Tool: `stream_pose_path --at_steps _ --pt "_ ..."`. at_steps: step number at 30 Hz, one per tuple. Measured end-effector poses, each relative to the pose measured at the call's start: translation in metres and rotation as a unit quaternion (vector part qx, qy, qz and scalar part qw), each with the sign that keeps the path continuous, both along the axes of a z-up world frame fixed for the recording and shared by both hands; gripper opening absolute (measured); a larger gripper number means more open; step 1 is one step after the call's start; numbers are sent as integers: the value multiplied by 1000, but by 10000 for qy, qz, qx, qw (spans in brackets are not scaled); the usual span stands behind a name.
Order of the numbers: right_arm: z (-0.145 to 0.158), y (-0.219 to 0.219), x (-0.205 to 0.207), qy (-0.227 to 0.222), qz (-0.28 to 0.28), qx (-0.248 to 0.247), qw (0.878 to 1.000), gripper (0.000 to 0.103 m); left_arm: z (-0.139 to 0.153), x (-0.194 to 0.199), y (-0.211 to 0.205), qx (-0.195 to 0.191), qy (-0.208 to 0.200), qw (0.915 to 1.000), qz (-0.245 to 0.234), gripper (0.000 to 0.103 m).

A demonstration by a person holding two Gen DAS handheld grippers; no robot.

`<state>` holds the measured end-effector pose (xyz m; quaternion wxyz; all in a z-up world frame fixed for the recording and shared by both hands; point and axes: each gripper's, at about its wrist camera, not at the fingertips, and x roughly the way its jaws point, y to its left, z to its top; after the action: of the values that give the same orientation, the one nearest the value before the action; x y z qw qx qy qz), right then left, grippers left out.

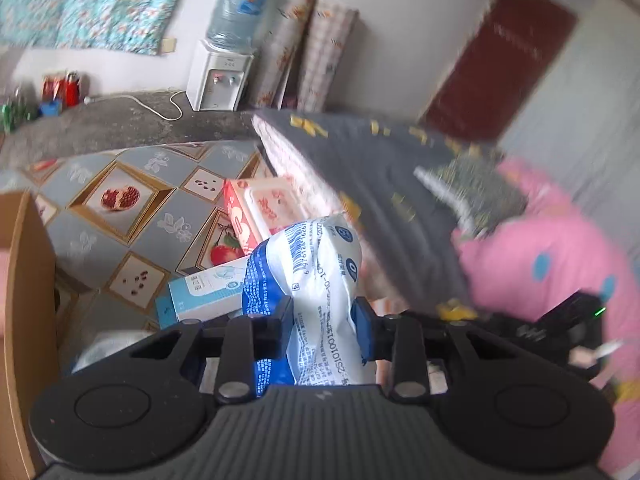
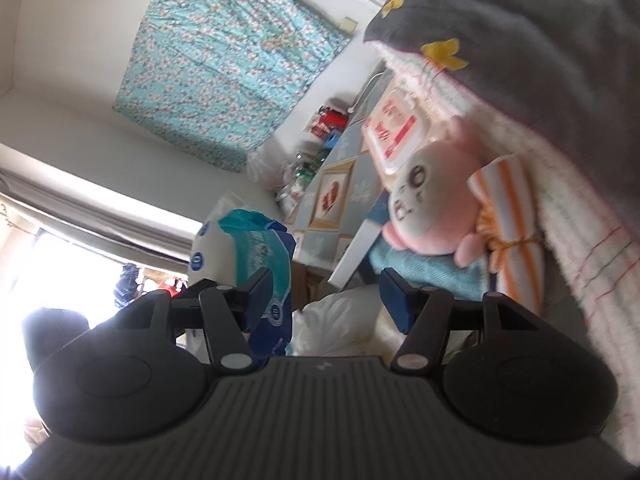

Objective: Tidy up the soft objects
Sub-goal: 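Lift the blue wipes pack into the box beside the pink pad, release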

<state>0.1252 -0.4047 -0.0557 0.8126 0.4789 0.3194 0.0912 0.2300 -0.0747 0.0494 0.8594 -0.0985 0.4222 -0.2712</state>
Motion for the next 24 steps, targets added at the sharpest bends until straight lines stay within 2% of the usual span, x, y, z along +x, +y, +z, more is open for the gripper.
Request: stream_pose_path --at_steps 4,8,11,16,19,24 --pt "2 19 4 -148 246 411 9987 60 11 -25 31 -549 -30 9981 292 33" --pt "-3 32 10 -242 396 1272 9908 63 25 -48 54 -1145 -174 9922 471 33" --pt "-8 46 13 -379 537 2110 9753 70 35 -62 66 -1689 -360 9836 525 33" --pt "-11 66 18 -644 653 3363 9373 81 37 -78 78 -2428 -573 9663 635 33" --pt "-3 72 19 -821 752 3558 9279 83 28 -79 87 -2883 -436 9544 645 33" --pt "-8 81 23 -819 966 4073 9045 86 16 -81 98 -3326 -386 9402 620 33"
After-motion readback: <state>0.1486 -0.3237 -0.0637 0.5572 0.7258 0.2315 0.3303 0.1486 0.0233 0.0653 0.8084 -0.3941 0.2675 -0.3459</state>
